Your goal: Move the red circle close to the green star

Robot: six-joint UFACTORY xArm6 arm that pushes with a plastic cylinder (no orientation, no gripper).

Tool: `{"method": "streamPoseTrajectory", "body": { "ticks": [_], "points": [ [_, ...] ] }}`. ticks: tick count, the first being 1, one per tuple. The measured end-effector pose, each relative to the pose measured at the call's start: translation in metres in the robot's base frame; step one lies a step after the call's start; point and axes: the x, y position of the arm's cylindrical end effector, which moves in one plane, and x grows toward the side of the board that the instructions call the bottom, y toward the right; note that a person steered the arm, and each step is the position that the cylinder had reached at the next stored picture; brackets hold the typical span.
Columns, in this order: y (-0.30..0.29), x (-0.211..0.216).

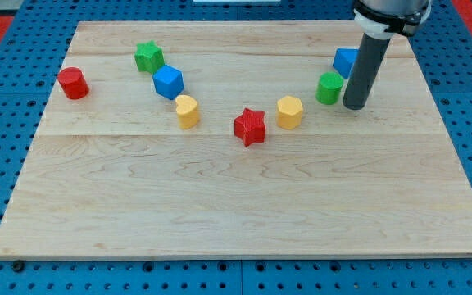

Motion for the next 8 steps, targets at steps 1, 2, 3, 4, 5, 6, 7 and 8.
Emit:
{"method": "streamPoseTrajectory", "body": {
  "ticks": [1,2,3,4,5,6,7,8],
  "points": [
    [-0.012,-0.003],
    [-0.018,-0.02],
    [-0.011,-0.009],
    [0.022,0.054],
    [0.026,0.022],
    [0.027,-0.021],
    [0.048,-0.072],
    [0.094,-0.112]
  ]
}}
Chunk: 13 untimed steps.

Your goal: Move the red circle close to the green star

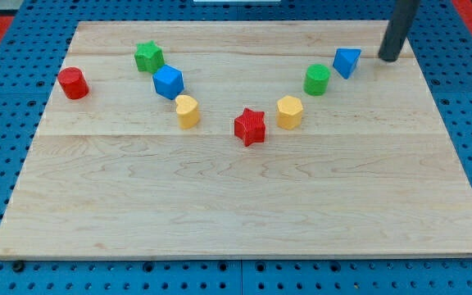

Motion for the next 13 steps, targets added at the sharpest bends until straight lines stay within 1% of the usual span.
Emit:
{"method": "streamPoseTrajectory", "body": {
  "ticks": [1,2,3,4,5,6,7,8,9,10,11,12,13],
  "points": [
    [0.014,-0.066],
    [-0.071,-0.08],
    [-0.2,-0.064],
    [-0.318,-0.072],
    [-0.42,-0.078],
    [-0.544,-0.008],
    [-0.569,0.002],
    [-0.569,0.024],
    [-0.569,0.133],
    [-0.548,0.123],
    [-0.541,0.072],
    [-0.503,0.048],
    [-0.504,0.029]
  ]
}}
